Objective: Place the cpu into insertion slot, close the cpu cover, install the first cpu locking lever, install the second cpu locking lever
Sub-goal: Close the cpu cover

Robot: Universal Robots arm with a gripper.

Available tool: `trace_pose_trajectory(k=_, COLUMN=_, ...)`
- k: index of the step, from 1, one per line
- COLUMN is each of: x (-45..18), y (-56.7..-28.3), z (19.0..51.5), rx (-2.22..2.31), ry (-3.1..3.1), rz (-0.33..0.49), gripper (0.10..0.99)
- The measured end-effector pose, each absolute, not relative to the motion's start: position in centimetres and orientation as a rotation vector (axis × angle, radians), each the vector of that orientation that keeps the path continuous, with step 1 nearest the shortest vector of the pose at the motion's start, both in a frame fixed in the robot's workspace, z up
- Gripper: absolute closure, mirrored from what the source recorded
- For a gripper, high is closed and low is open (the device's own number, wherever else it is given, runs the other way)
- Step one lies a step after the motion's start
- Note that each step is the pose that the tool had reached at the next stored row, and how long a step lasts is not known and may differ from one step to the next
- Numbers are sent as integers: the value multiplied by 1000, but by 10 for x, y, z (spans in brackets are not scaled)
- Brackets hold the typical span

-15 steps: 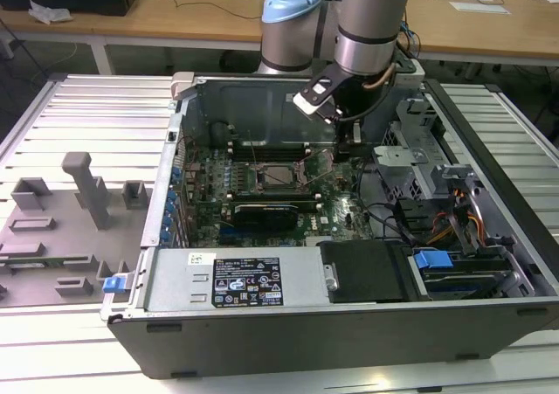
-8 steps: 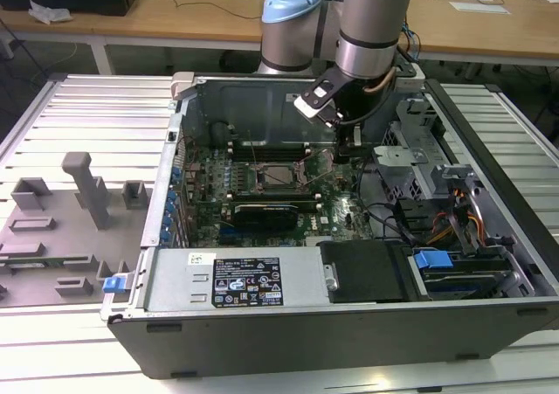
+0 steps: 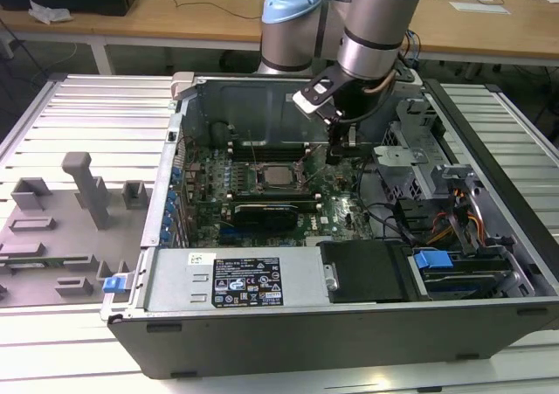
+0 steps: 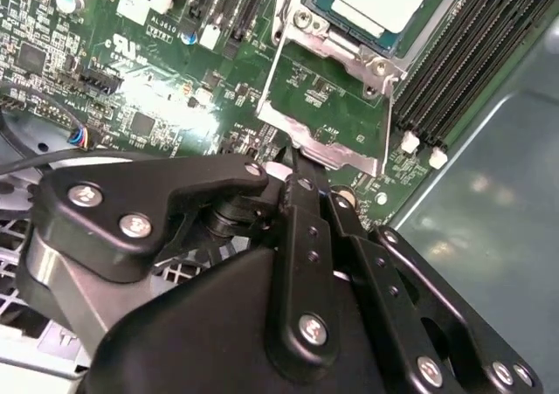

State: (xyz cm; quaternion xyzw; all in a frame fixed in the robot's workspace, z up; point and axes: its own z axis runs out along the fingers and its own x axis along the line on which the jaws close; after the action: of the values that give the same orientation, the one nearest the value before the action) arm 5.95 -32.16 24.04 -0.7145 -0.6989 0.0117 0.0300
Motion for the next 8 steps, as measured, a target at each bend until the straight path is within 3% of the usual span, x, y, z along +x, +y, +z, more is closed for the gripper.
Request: trace_pose_trajectory(k=8, x=20, y=-321, z=241, rx=-2209, ry=-2161, rz=22, gripper=980)
